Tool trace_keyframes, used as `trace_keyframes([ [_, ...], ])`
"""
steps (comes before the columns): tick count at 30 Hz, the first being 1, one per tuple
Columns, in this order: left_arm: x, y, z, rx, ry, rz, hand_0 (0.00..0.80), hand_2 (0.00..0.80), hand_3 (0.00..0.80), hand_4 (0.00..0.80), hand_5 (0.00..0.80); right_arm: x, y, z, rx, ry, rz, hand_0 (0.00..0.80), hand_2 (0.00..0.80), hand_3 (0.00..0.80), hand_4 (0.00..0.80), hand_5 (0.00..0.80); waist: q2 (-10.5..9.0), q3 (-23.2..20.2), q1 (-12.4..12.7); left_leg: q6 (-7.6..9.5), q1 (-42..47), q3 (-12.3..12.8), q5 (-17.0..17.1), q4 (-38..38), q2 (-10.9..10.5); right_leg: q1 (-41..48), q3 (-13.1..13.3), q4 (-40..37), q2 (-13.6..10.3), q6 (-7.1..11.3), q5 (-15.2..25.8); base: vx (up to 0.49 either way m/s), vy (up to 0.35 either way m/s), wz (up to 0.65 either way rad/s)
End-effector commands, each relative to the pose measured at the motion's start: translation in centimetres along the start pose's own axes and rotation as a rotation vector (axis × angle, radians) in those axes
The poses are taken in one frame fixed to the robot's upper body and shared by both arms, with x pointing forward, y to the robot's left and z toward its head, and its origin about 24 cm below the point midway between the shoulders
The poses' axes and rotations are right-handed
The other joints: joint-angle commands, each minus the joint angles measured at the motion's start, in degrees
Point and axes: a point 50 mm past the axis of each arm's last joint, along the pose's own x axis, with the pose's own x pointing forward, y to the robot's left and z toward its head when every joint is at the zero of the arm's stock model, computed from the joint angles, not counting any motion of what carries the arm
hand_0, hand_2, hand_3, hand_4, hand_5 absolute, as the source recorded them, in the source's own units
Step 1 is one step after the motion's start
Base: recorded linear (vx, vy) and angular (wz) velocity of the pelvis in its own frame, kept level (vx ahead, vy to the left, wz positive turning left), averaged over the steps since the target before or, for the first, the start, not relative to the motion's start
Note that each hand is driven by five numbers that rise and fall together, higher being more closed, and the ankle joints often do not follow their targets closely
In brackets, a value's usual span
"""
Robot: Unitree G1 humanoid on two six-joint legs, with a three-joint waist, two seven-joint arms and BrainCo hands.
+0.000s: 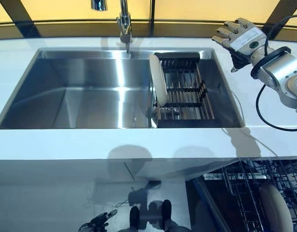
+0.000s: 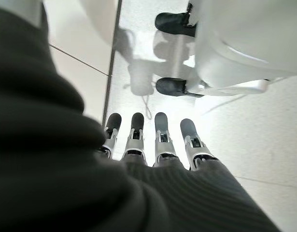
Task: Take plates into dishwasher
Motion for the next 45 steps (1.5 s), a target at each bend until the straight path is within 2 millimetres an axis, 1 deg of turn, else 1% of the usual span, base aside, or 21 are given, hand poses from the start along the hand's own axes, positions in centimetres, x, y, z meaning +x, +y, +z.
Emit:
trace_keyframes([
  [1, -0.1, 1.0, 1.6, 0.017, -0.043, 0.019, 0.000, 0.000, 0.000, 0.000, 0.000, 0.7, -5.0, -4.0, -0.118, 0.129, -0.153, 0.000, 0.000, 0.000, 0.000, 0.000, -0.86, 2.2, 1.1, -0.07, -2.8, -0.9, -0.7, -0.2, -0.9, 1.9, -0.2, 0.0, 1.3, 3.24, -4.1, -0.012, 0.024, 0.05],
  [7, -0.1, 1.2, 2.0, 0.020, -0.059, 0.015, 0.000, 0.000, 0.000, 0.000, 0.000, 1.0, -6.5, -4.5, -0.130, 0.153, -0.205, 0.000, 0.000, 0.000, 0.000, 0.000, -0.89, 3.1, 1.3, -0.18, -4.0, -1.3, 0.1, -0.2, -1.1, 0.8, -1.2, 0.0, 0.9, 3.39, -3.6, -0.012, 0.015, 0.03],
  [14, -0.1, 1.2, 2.0, 0.015, -0.065, 0.008, 0.000, 0.000, 0.000, 0.000, 0.000, 1.3, -8.1, -4.3, -0.142, 0.147, -0.253, 0.000, 0.000, 0.000, 0.000, 0.000, -1.20, 3.3, 1.7, -0.12, -4.3, -1.2, 0.2, -0.2, -1.2, 0.6, -2.0, 0.0, 0.7, 3.49, -3.6, -0.018, 0.014, 0.05],
  [17, -0.2, 1.3, 1.9, 0.015, -0.060, 0.010, 0.000, 0.000, 0.000, 0.000, 0.000, 1.4, -8.3, -4.1, -0.137, 0.142, -0.261, 0.000, 0.000, 0.000, 0.000, 0.000, -1.49, 3.1, 1.9, -0.10, -4.1, -1.2, 0.0, -0.2, -1.2, 0.9, -2.2, 0.0, 0.7, 3.50, -3.7, 0.000, 0.003, 0.01],
  [18, -0.2, 1.3, 1.9, 0.019, -0.059, 0.012, 0.000, 0.000, 0.000, 0.000, 0.000, 1.5, -8.8, -4.1, -0.126, 0.141, -0.272, 0.000, 0.000, 0.000, 0.000, 0.000, -1.79, 2.9, 1.9, -0.08, -4.0, -1.3, -0.1, -0.2, -1.2, 1.0, -2.1, 0.0, 0.8, 3.51, -3.8, 0.000, 0.000, 0.00],
  [21, -0.2, 1.3, 1.9, 0.022, -0.057, 0.013, 0.000, 0.000, 0.000, 0.000, 0.000, 1.5, -9.4, -4.1, -0.106, 0.133, -0.292, 0.000, 0.000, 0.000, 0.000, 0.000, -2.17, 2.7, 2.0, -0.08, -3.9, -1.3, -0.2, -0.2, -1.2, 1.2, -2.1, 0.0, 0.8, 3.53, -3.8, 0.000, 0.000, 0.00],
  [27, -0.3, 1.7, 1.9, 0.025, -0.060, 0.022, 0.000, 0.000, 0.000, 0.000, 0.000, 1.7, -10.5, -3.5, -0.091, 0.101, -0.314, 0.000, 0.000, 0.000, 0.000, 0.000, -2.94, 2.4, 2.4, -0.06, -3.7, -1.7, -0.4, -0.2, -1.1, 1.4, -2.2, 0.0, 1.0, 3.56, -4.0, 0.005, -0.002, 0.00],
  [32, -0.3, 1.8, 1.9, 0.024, -0.069, 0.020, 0.000, 0.000, 0.000, 0.000, 0.000, 2.0, -11.4, -2.9, -0.063, 0.072, -0.340, 0.000, 0.000, 0.000, 0.000, 0.000, -3.19, 2.5, 2.9, -0.11, -4.1, -2.1, -0.2, -0.2, -1.2, 1.2, -2.7, 0.0, 1.1, 3.47, -4.0, 0.000, 0.000, 0.00],
  [40, -0.3, 1.8, 2.2, 0.017, -0.092, 0.020, 0.000, 0.000, 0.000, 0.000, 0.000, 2.6, -12.0, -1.4, -0.017, 0.008, -0.343, 0.000, 0.000, 0.000, 0.000, 0.000, -3.68, 2.5, 3.7, -0.14, -4.3, -2.6, -0.3, -0.2, -1.2, 1.3, -3.9, 0.0, 0.9, 3.34, -4.3, -0.005, 0.005, 0.07],
  [45, -0.3, 1.8, 2.2, 0.008, -0.096, 0.025, 0.000, 0.000, 0.000, 0.000, 0.000, 2.6, -11.9, -0.6, 0.048, -0.020, -0.332, 0.000, 0.000, 0.000, 0.000, 0.000, -3.85, 2.4, 4.1, -0.11, -4.2, -3.2, -0.3, -0.2, -1.4, 1.6, -4.3, 0.0, 0.9, 3.17, -4.7, 0.010, 0.010, 0.06],
])
